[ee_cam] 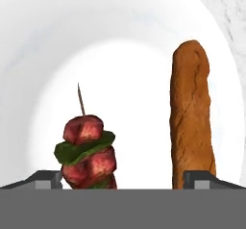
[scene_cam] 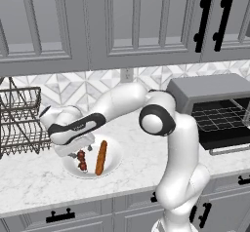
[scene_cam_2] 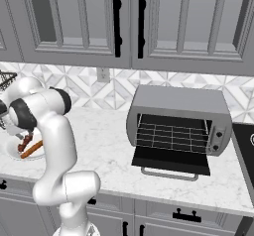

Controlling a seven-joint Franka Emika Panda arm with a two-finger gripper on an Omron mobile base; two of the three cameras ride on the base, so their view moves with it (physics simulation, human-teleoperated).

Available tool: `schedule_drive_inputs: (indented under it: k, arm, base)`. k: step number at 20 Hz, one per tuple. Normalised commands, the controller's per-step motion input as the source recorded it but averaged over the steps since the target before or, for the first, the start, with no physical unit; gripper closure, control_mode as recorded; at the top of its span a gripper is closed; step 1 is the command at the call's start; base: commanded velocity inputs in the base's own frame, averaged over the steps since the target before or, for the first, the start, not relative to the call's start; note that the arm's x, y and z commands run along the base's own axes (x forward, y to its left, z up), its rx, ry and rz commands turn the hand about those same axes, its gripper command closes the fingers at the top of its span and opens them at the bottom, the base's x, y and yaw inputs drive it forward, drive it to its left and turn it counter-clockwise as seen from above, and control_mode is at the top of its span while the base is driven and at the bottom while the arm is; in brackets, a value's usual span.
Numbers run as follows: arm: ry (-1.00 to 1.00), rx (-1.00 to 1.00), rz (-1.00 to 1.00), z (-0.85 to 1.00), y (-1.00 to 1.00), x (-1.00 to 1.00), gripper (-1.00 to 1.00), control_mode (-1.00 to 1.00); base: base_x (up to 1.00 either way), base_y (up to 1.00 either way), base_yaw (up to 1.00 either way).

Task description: Pick up the kebab skewer and baguette bread, and place them inside the toaster oven. Close the toaster oven door and start by setting the timer.

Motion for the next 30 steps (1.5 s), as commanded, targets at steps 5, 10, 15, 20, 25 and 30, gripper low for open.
schedule_drive_inputs:
  k: [5, 10, 15, 20, 25, 30]
  arm:
    - [0.00, 0.09, 0.00, -0.06, -0.08, 0.00, -1.00, -1.00]
    - [0.00, 0.08, 0.00, -0.04, -0.03, 0.00, -1.00, -1.00]
    - [-0.01, 0.07, 0.00, -0.11, 0.00, -0.03, -1.00, -1.00]
    - [-0.01, 0.00, 0.00, -0.01, 0.00, 0.00, -1.00, -1.00]
    - [0.00, -0.01, 0.00, -0.08, -0.10, 0.00, -1.00, -1.00]
    - [0.00, 0.00, 0.00, -0.02, -0.28, -0.06, -1.00, -1.00]
  base:
    - [0.00, 0.00, 0.00]
    - [0.00, 0.00, 0.00]
    - [0.00, 0.00, 0.00]
    - [0.00, 0.00, 0.00]
    - [0.00, 0.00, 0.00]
    - [0.00, 0.00, 0.00]
